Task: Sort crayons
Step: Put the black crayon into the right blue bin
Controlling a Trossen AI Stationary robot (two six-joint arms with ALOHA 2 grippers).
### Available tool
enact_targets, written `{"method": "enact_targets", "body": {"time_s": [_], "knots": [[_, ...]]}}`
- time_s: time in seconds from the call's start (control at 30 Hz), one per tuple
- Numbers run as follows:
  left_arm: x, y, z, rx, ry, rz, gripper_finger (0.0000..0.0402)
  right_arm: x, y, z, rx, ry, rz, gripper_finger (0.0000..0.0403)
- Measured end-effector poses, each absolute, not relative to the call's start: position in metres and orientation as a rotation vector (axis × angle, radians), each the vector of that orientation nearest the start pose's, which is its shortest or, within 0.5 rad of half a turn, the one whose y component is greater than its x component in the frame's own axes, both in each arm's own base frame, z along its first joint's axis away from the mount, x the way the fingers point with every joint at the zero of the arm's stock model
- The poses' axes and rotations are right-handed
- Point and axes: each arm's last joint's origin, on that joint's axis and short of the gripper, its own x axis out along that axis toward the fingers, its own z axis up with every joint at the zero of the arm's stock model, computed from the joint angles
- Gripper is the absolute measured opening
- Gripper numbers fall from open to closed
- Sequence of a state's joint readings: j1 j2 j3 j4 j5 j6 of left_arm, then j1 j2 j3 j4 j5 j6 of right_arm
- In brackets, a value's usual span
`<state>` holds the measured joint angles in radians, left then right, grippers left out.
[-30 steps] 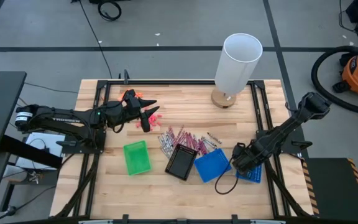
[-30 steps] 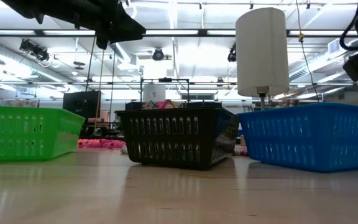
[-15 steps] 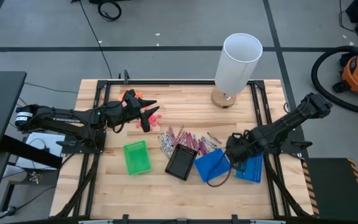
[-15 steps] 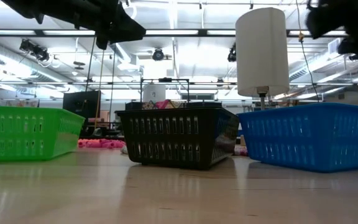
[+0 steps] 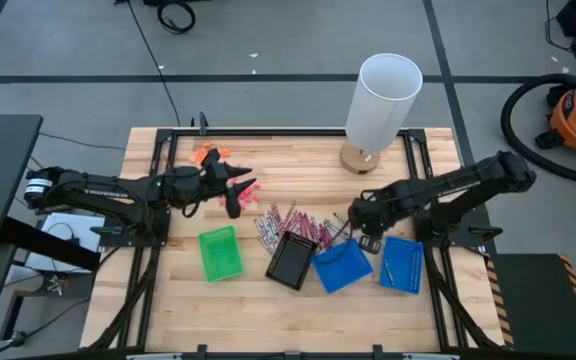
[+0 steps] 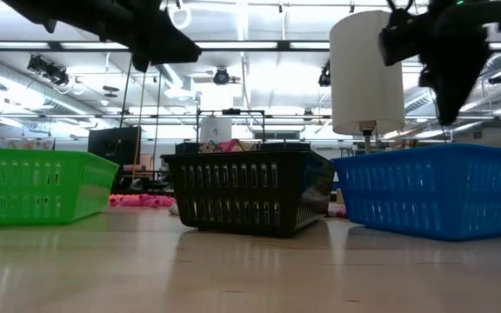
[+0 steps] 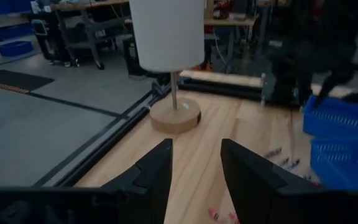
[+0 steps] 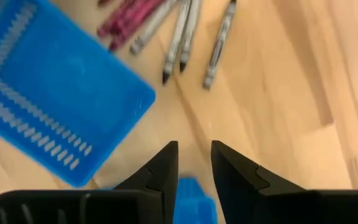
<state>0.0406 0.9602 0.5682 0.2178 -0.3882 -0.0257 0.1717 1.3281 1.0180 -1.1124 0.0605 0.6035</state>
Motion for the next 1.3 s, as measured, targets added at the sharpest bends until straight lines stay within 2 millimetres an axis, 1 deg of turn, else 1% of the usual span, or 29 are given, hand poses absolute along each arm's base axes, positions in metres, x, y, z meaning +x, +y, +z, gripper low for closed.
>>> {"method": "enact_targets", "body": {"time_s": [0.1, 0.3, 0.4, 0.47, 0.53, 0.6, 0.83, 1.1, 1.2, 1.3], "knots": [[0.206, 0.019, 0.267, 0.02, 0.183, 0.429, 0.0149, 0.226, 0.025, 0.247, 0.326, 1.334, -0.319, 0.0104], [0.185, 0.018, 0.274, 0.024, 0.2, 0.427, 0.0149, 0.237, 0.007, 0.248, 0.289, 1.255, -0.315, 0.0104], [0.176, 0.016, 0.277, 0.011, 0.204, 0.418, 0.0149, 0.244, 0.001, 0.242, 0.267, 1.255, -0.31, 0.0104], [0.171, 0.012, 0.278, 0.002, 0.193, 0.4, 0.0149, 0.25, -0.003, 0.235, 0.248, 1.277, -0.303, 0.0104], [0.17, 0.008, 0.274, -0.004, 0.19, 0.373, 0.0149, 0.255, -0.006, 0.229, 0.231, 1.309, -0.297, 0.0105], [0.169, 0.003, 0.264, -0.013, 0.219, 0.349, 0.0149, 0.262, -0.01, 0.226, 0.216, 1.324, -0.293, 0.0105], [0.167, -0.006, 0.24, -0.075, 0.265, 0.312, 0.0149, 0.283, -0.026, 0.225, 0.188, 1.342, -0.29, 0.0105], [0.166, -0.011, 0.225, -0.122, 0.24, 0.29, 0.0149, 0.295, -0.043, 0.215, 0.195, 1.376, -0.308, 0.0105], [0.166, -0.011, 0.222, -0.144, 0.236, 0.291, 0.0149, 0.297, -0.047, 0.21, 0.207, 1.39, -0.305, 0.0105], [0.166, -0.011, 0.223, -0.161, 0.23, 0.292, 0.0149, 0.298, -0.051, 0.209, 0.225, 1.377, -0.302, 0.0105]]}}
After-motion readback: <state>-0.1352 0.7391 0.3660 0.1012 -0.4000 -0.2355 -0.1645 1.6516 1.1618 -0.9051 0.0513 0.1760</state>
